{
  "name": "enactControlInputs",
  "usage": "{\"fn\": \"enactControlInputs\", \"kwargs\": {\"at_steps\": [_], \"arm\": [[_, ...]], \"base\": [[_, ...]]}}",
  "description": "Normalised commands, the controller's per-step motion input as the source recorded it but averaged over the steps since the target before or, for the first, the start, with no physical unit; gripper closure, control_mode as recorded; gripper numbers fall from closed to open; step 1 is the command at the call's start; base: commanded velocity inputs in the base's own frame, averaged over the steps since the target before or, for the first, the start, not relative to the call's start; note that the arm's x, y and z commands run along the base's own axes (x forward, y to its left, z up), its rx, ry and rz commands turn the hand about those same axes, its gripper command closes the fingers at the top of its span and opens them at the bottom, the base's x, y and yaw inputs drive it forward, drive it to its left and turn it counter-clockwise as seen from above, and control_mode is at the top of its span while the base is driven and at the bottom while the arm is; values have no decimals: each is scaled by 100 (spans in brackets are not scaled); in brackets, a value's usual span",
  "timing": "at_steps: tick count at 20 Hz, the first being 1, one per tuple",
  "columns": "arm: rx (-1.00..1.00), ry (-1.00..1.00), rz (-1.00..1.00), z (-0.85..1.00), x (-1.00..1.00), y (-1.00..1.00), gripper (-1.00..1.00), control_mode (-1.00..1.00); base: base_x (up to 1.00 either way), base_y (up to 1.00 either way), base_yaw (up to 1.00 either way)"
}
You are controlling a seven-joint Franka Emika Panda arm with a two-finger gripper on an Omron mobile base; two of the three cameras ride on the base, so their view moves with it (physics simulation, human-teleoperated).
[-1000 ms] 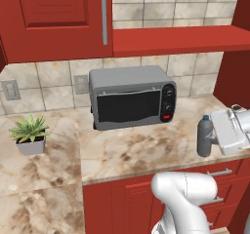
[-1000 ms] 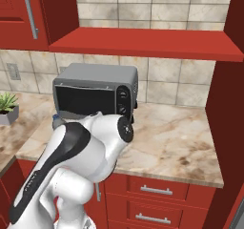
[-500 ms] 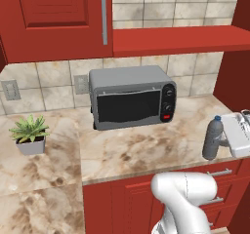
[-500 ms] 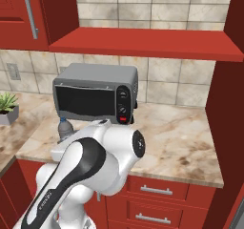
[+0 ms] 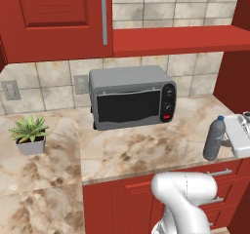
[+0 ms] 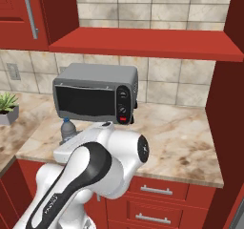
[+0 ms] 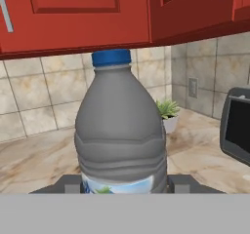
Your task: Take the bottled waters from the counter and place them in the freezer to freeze. Close the freezer door after placing the bottles.
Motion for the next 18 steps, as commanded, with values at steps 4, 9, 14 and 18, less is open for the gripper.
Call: {"fn": "enactControlInputs", "kwargs": {"at_steps": [4, 9, 14, 18], "arm": [[0, 0, 0, 0, 0, 0, 100, -100], [0, -4, 0, 0, -14, 0, 100, 100], [0, 0, 0, 0, 0, 0, 100, 100], [0, 0, 0, 0, 0, 0, 100, 100]], "base": [[0, 0, 0], [-19, 0, -1], [-66, 0, -11], [-43, -9, -37]]}}
